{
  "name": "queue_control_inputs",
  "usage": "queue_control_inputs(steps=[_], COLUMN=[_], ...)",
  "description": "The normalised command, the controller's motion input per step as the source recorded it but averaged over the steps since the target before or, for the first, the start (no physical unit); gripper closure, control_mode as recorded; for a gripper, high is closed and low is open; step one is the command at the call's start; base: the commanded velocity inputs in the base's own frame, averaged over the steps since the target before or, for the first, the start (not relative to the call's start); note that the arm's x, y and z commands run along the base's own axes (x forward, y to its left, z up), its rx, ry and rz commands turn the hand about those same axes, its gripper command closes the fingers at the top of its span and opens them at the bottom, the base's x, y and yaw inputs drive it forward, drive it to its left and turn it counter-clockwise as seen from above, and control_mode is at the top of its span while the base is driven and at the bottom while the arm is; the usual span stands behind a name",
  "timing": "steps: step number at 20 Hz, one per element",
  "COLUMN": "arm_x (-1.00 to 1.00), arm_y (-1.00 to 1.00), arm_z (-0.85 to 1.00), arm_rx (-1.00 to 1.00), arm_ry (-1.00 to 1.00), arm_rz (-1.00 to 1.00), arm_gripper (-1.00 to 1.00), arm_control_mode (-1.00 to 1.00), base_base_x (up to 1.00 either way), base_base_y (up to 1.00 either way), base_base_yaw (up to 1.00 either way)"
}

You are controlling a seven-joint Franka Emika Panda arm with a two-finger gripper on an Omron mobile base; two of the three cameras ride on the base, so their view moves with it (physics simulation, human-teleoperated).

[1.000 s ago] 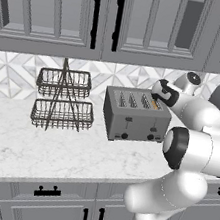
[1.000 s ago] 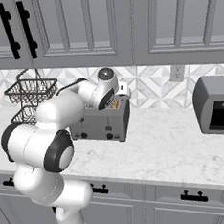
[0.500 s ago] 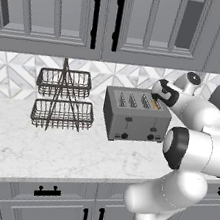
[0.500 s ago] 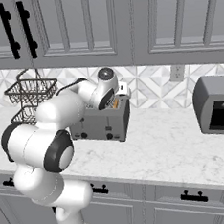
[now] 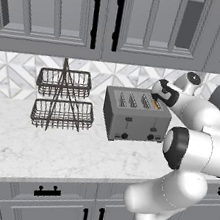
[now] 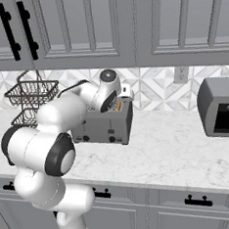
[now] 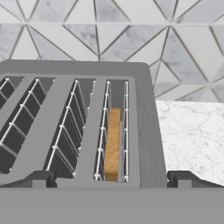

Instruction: Start the toaster. Once the lever pops up, take the bread to the plate on the dining counter.

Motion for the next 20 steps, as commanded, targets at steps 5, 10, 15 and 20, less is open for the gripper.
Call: queue_control_inputs(steps=[5, 10, 15, 20], arm_x=[0.0, 0.0, 0.0, 0.0], arm_y=[0.0, 0.0, 0.0, 0.0], arm_z=[0.0, 0.0, 0.0, 0.0], arm_rx=[0.0, 0.0, 0.0, 0.0], arm_ry=[0.0, 0.0, 0.0, 0.0], arm_rz=[0.0, 0.0, 0.0, 0.0], arm_gripper=[-1.0, -1.0, -1.0, -1.0], arm_control_mode=[-1.0, -1.0, -1.0, -1.0], base_base_x=[0.0, 0.0, 0.0, 0.0], base_base_y=[0.0, 0.0, 0.0, 0.0], base_base_yaw=[0.0, 0.0, 0.0, 0.0])
